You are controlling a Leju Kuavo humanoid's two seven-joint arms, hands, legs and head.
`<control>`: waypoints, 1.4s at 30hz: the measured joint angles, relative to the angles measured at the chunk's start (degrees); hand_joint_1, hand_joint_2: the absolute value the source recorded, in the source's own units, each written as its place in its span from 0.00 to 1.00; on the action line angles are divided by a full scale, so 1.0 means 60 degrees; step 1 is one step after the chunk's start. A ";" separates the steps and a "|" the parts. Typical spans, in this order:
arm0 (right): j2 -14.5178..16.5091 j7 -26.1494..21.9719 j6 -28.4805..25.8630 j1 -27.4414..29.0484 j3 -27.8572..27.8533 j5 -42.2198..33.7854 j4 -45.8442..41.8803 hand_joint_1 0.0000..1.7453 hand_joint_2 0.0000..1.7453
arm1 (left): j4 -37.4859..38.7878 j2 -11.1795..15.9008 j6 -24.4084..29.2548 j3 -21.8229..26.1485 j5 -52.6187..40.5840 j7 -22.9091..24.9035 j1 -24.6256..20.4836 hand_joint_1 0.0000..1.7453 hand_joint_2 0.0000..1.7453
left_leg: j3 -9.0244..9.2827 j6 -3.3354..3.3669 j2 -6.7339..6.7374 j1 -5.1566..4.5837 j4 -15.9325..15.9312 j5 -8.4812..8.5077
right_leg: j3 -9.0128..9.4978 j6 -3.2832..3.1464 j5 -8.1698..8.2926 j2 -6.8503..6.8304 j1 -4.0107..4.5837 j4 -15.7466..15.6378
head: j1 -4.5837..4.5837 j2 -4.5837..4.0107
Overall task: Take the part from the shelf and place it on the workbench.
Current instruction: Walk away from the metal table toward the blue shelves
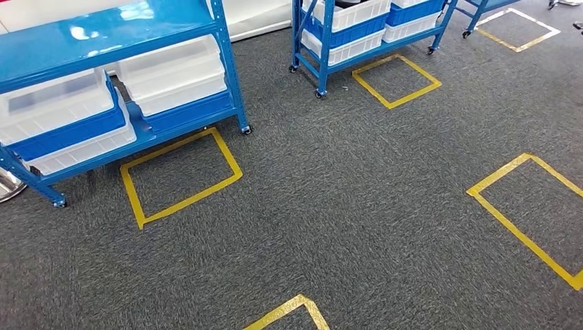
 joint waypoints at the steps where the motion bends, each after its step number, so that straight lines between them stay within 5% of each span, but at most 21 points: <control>1: -0.0003 -0.0013 0.0025 0.0025 0.0007 0.0055 0.0002 0.00 1.00 | 0.0000 0.0014 -0.0011 0.0000 0.0044 -0.0018 -0.0014 0.00 0.75 | -0.0292 -0.0038 0.0244 0.0012 0.0617 -0.0325 | 0.0008 -0.0032 -0.0008 -0.0146 0.0013 -0.0011 | -0.0025 0.0000; 3: -0.0001 -0.0068 0.0125 0.0045 0.0040 0.0212 0.0006 0.00 1.00 | 0.0000 0.0085 -0.0069 0.0018 0.0256 -0.0124 -0.0020 0.00 0.25 | -0.0733 -0.0108 0.0447 0.0057 0.1573 -0.0671 | 0.0011 -0.0054 -0.0037 -0.0448 0.0032 0.0005 | -0.0025 0.0001; 4: 0.0004 -0.0111 0.0189 0.0040 0.0066 0.0302 0.0009 0.00 1.00 | 0.0000 0.0141 -0.0129 0.0051 0.0405 -0.0207 -0.0005 0.00 0.00 | -0.0725 -0.0137 0.0496 0.0078 0.1598 -0.0588 | 0.0017 -0.0048 -0.0058 -0.0581 0.0031 0.0017 | -0.0025 0.0002; 7: 0.0025 -0.0265 0.0345 0.0012 0.0175 0.0512 0.0013 0.00 1.00 | -0.0001 0.0386 -0.0359 0.0207 0.0689 -0.0431 0.0022 0.00 0.00 | 0.0198 -0.0147 0.0958 0.0085 -0.0047 0.0213 | 0.0088 0.0044 -0.0163 -0.0927 0.0045 0.0076 | -0.0029 0.0001; 9: 0.0027 -0.0319 0.0387 -0.0007 0.0247 0.0557 0.0013 0.00 1.00 | -0.0004 0.0517 -0.0449 0.0265 0.0714 -0.0487 0.0011 0.00 0.00 | 0.0625 -0.0048 0.1232 0.0026 -0.0857 0.0425 | 0.0144 0.0146 -0.0239 -0.1132 0.0090 0.0117 | -0.0019 0.0000; 12: 0.0026 -0.0337 0.0418 -0.0100 0.0301 0.0561 0.0013 0.00 1.00 | -0.0007 0.0607 -0.0484 0.0319 0.0722 -0.0504 0.0052 0.00 0.00 | 0.0621 0.0117 0.0991 0.0009 -0.0955 0.0434 | 0.0224 0.0287 -0.0307 -0.1312 0.0096 0.0133 | -0.0012 0.0000; 14: 0.0026 -0.0344 0.0430 -0.0135 0.0308 0.0562 0.0013 0.00 1.00 | -0.0007 0.0632 -0.0490 0.0341 0.0724 -0.0498 0.0061 0.00 0.00 | 0.0640 0.0237 0.0792 0.0056 -0.1019 0.0481 | 0.0109 0.0382 -0.0610 -0.0905 0.0050 0.0500 | -0.0007 0.0000; 16: 0.0026 -0.0355 0.0459 -0.0111 0.0311 0.0575 0.0018 0.00 1.00 | -0.0007 0.0637 -0.0501 0.0345 0.0674 -0.0443 0.0031 0.00 0.00 | 0.0630 0.0318 0.0591 0.0076 -0.1041 0.0513 | -0.0409 0.0424 -0.1235 -0.0323 0.0022 0.1602 | 0.0000 0.0001; 18: 0.0026 -0.0392 0.0547 -0.0077 0.0329 0.0655 0.0037 0.00 1.00 | -0.0007 0.0641 -0.0523 0.0344 0.0528 -0.0341 0.0011 0.00 0.00 | 0.0595 0.0341 0.0335 0.0070 -0.1025 0.0523 | -0.0973 0.0432 -0.1621 -0.0130 0.0020 0.2705 | 0.0002 0.0003; 20: 0.0025 -0.0442 0.0655 -0.0061 0.0371 0.0793 0.0056 0.00 1.00 | -0.0007 0.0645 -0.0540 0.0342 0.0423 -0.0282 0.0018 0.00 0.00 | 0.0587 0.0334 0.0050 0.0067 -0.0985 0.0521 | -0.1010 0.0415 -0.1298 -0.0087 0.0016 0.2649 | 0.0003 0.0002; 23: 0.0020 -0.0504 0.0753 -0.0050 0.0478 0.0944 0.0069 0.00 1.00 | -0.0007 0.0659 -0.0631 0.0341 0.0381 -0.0310 0.0017 0.00 0.00 | 0.0540 0.0254 -0.0343 0.0056 -0.0875 0.0490 | -0.0335 0.0321 -0.0355 0.0429 -0.0012 0.0945 | 0.0002 0.0000; 25: 0.0016 -0.0544 0.0777 -0.0058 0.0529 0.0953 0.0077 0.00 1.00 | -0.0007 0.0697 -0.0768 0.0331 0.0320 -0.0365 0.0004 0.00 0.00 | 0.0448 0.0136 -0.0547 0.0053 -0.0831 0.0509 | -0.0150 0.0272 -0.0240 0.0697 -0.0008 0.0414 | -0.0001 0.0001; 26: 0.0017 -0.0555 0.0783 -0.0082 0.0544 0.0953 0.0080 0.00 1.00 | -0.0007 0.0718 -0.0823 0.0327 0.0289 -0.0384 0.0010 0.00 0.00 | 0.0412 0.0067 -0.0652 0.0062 -0.0833 0.0532 | -0.0138 0.0246 -0.0248 0.0628 0.0007 0.0372 | -0.0003 0.0001; 28: 0.0029 -0.0562 0.0790 -0.0122 0.0556 0.0953 0.0080 0.00 0.50 | -0.0007 0.0768 -0.0881 0.0323 0.0253 -0.0382 0.0050 0.00 0.00 | 0.0349 -0.0045 -0.0585 0.0080 -0.0780 0.0508 | -0.0105 0.0142 -0.0204 0.0408 -0.0005 0.0311 | -0.0004 0.0001; 30: 0.0034 -0.0601 0.0775 -0.0094 0.0555 0.0933 0.0081 0.00 0.00 | -0.0007 0.0803 -0.0902 0.0321 0.0230 -0.0326 0.0045 0.00 0.00 | 0.0061 -0.0119 -0.0039 0.0068 -0.0175 0.0124 | -0.0058 0.0018 -0.0167 0.0163 -0.0022 0.0223 | -0.0012 0.0002; 32: 0.0022 -0.0704 0.0756 -0.0041 0.0538 0.0837 0.0082 0.00 0.00 | -0.0007 0.0801 -0.0912 0.0319 0.0187 -0.0245 0.0000 0.00 0.00 | -0.0496 -0.0170 0.0408 0.0064 0.1022 -0.0499 | -0.0052 -0.0045 -0.0180 -0.0074 0.0021 0.0217 | -0.0016 0.0002; 34: 0.0011 -0.0810 0.0761 -0.0021 0.0502 0.0723 0.0082 0.00 0.00 | -0.0007 0.0772 -0.0910 0.0316 0.0154 -0.0184 -0.0012 0.00 0.00 | -0.0811 -0.0201 0.0494 0.0073 0.1771 -0.0714 | -0.0054 -0.0059 -0.0194 -0.0265 0.0041 0.0227 | -0.0015 0.0001; 35: 0.0007 -0.0840 0.0769 -0.0024 0.0485 0.0694 0.0082 0.00 0.00 | -0.0007 0.0752 -0.0908 0.0315 0.0147 -0.0163 -0.0004 0.00 0.00 | -0.0721 -0.0201 0.0509 0.0075 0.1662 -0.0564 | -0.0048 -0.0055 -0.0201 -0.0325 0.0044 0.0233 | -0.0015 0.0001; 38: 0.0004 -0.0813 0.0815 -0.0040 0.0454 0.0677 0.0082 0.00 0.00 | -0.0007 0.0715 -0.0913 0.0312 0.0104 -0.0121 0.0004 0.00 0.00 | 0.0283 -0.0098 0.0588 0.0047 -0.0131 0.0229 | -0.0004 0.0004 -0.0252 -0.0424 0.0062 0.0261 | -0.0015 0.0001; 40: 0.0004 -0.0697 0.0870 -0.0052 0.0446 0.0677 0.0082 0.00 0.00 | -0.0007 0.0687 -0.0917 0.0308 0.0070 -0.0124 -0.0017 0.00 0.00 | 0.0654 -0.0032 0.0644 0.0012 -0.0839 0.0358 | -0.0010 0.0051 -0.0290 -0.0456 0.0110 0.0288 | -0.0009 0.0000; 42: 0.0003 -0.0579 0.0941 -0.0065 0.0439 0.0679 0.0082 0.00 0.00 | -0.0007 0.0646 -0.0927 0.0300 0.0052 -0.0139 -0.0015 0.00 0.00 | 0.0683 -0.0021 0.0641 -0.0017 -0.0891 0.0349 | -0.0011 0.0052 -0.0285 -0.0457 0.0132 0.0281 | -0.0003 0.0000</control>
